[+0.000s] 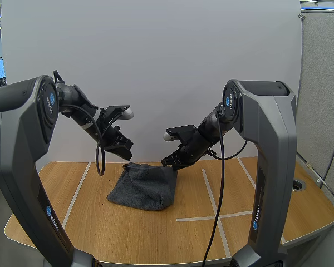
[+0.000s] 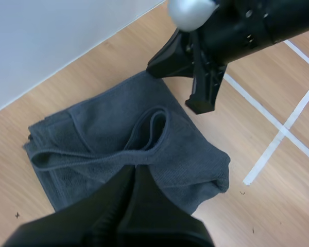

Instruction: Fold the towel

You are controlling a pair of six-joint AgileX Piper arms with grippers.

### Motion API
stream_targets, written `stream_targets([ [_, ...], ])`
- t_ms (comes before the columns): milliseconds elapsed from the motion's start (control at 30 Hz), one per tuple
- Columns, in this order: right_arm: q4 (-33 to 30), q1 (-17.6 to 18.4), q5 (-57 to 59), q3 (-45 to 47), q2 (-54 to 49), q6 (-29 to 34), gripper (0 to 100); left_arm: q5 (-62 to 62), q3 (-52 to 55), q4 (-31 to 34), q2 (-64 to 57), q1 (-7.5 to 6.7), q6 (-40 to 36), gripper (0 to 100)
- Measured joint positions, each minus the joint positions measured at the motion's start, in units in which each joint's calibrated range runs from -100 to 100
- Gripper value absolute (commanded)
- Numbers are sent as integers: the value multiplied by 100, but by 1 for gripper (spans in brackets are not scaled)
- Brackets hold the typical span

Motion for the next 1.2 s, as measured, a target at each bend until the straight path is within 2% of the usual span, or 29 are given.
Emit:
stream_targets([
  [133,16,0,38,-287,244,-7,0,0,-306,-4,60,-189,-29,0],
  [267,40,0,38,-492,453,-7,0,0,-466,-13,207,-287,-70,0],
  [367,40,0,249,-510,493,-7,0,-62,-667,-27,515,-414,-159,0],
  [433,40,-5,490,-510,504,-7,0,-87,-723,-25,603,-441,-175,0],
  [600,45,-24,666,-510,504,-7,0,-694,-1188,-49,1470,-686,-284,1],
  [667,56,-52,766,-510,504,-7,0,-694,-1238,-49,1623,-706,-284,6],
  [800,55,-179,1301,-510,491,-7,0,-920,-1331,-49,1991,-730,-298,27],
  [867,69,-425,1835,-510,356,-7,0,-942,-1384,-49,2054,-730,-298,35],
  [933,69,-561,2107,-510,255,-7,0,-942,-1389,-49,2059,-730,-298,38],
  [1100,11,-790,2488,-191,-81,-82,0,-891,-1430,-38,2059,-730,-312,38],
  [1133,0,-801,2508,-141,-101,-108,0,-883,-1442,-21,2059,-737,-312,41],
  [1200,-50,-814,2559,27,-159,-191,0,-862,-1441,8,2059,-804,-312,57],
])
